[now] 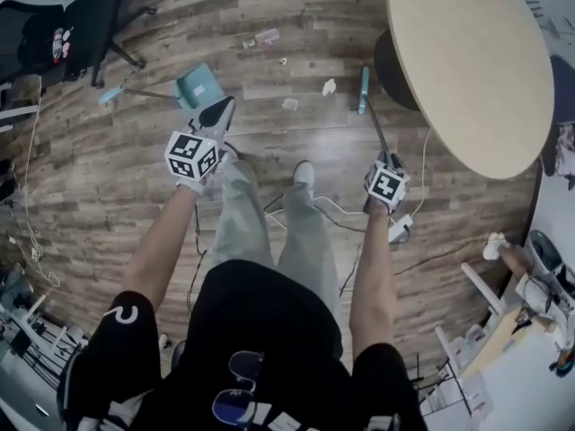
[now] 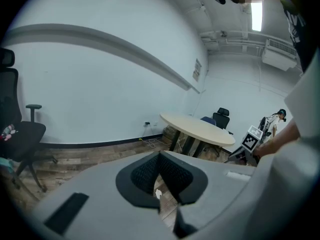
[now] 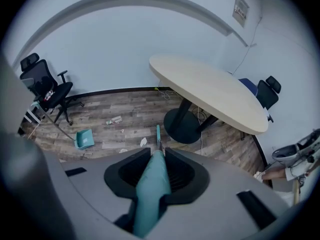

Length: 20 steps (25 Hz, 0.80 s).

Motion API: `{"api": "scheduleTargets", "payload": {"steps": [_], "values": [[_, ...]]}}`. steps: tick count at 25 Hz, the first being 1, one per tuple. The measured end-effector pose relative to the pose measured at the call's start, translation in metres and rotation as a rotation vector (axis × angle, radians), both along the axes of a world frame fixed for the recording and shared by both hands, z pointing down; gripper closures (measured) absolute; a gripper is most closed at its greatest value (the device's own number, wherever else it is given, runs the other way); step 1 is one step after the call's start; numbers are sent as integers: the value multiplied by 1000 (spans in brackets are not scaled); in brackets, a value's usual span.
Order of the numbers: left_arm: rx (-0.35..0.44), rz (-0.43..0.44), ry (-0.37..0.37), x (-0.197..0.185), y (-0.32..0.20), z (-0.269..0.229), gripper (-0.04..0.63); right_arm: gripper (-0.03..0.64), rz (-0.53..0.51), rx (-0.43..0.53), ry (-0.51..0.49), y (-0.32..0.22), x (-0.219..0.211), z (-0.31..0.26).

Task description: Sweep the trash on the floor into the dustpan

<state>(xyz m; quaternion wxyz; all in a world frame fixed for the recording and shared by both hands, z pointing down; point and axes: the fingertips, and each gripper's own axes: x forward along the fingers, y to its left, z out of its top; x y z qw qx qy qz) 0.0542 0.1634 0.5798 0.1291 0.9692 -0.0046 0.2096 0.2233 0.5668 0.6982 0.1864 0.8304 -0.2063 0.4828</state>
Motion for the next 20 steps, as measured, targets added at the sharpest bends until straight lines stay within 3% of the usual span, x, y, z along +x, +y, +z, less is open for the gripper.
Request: {"api": "scheduleTargets", "payload": {"steps": [10,20], "values": [[-32,71,-11,31,-6,56,598,531,-10,-111,-108,-38,-1,74],[-51,53,-28,12,-20,63,598,532,-216,-171,-123,-84,-52,79]]}}
